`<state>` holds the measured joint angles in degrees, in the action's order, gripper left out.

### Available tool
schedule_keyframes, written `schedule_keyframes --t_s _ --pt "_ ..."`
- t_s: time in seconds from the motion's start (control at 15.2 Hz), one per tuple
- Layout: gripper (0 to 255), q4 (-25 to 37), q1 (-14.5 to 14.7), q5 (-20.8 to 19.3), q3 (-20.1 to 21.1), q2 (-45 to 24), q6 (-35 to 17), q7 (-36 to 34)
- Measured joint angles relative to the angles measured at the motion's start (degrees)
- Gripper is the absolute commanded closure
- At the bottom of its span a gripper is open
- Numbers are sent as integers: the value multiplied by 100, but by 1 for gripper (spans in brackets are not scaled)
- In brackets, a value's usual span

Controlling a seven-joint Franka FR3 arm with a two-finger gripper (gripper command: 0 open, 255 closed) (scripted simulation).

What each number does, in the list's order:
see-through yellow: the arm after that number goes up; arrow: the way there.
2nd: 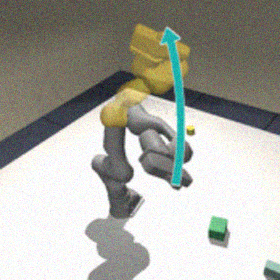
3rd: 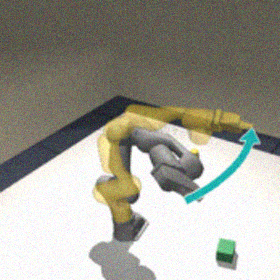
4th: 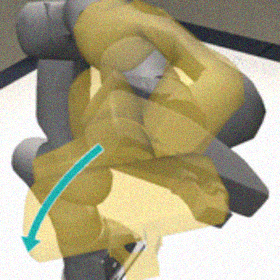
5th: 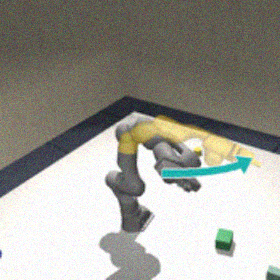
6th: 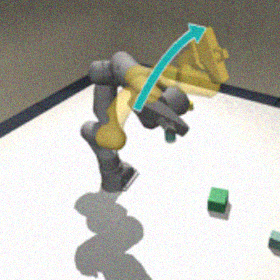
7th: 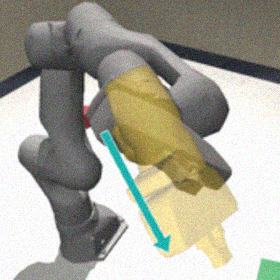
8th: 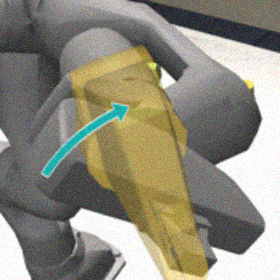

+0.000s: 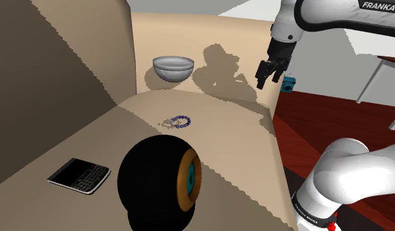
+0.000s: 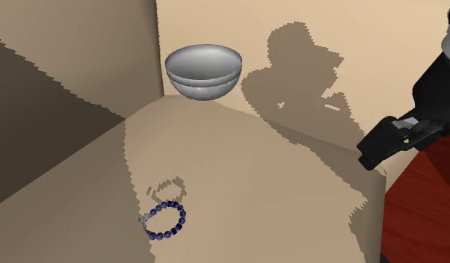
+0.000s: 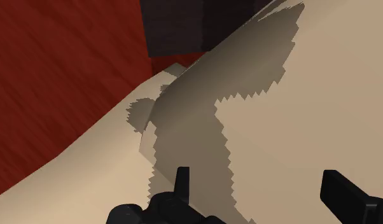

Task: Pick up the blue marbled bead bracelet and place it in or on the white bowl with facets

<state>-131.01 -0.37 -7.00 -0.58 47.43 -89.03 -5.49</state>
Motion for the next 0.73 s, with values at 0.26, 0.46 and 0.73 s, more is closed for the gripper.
schedule_keyframes --t_s 0.26,0.46,0.73 --pt "0 -19 133 101 203 -121 -212 -90" --pt "0 54 310 231 500 -349 -470 -222" --pt "0 80 537 359 895 -595 -839 -387"
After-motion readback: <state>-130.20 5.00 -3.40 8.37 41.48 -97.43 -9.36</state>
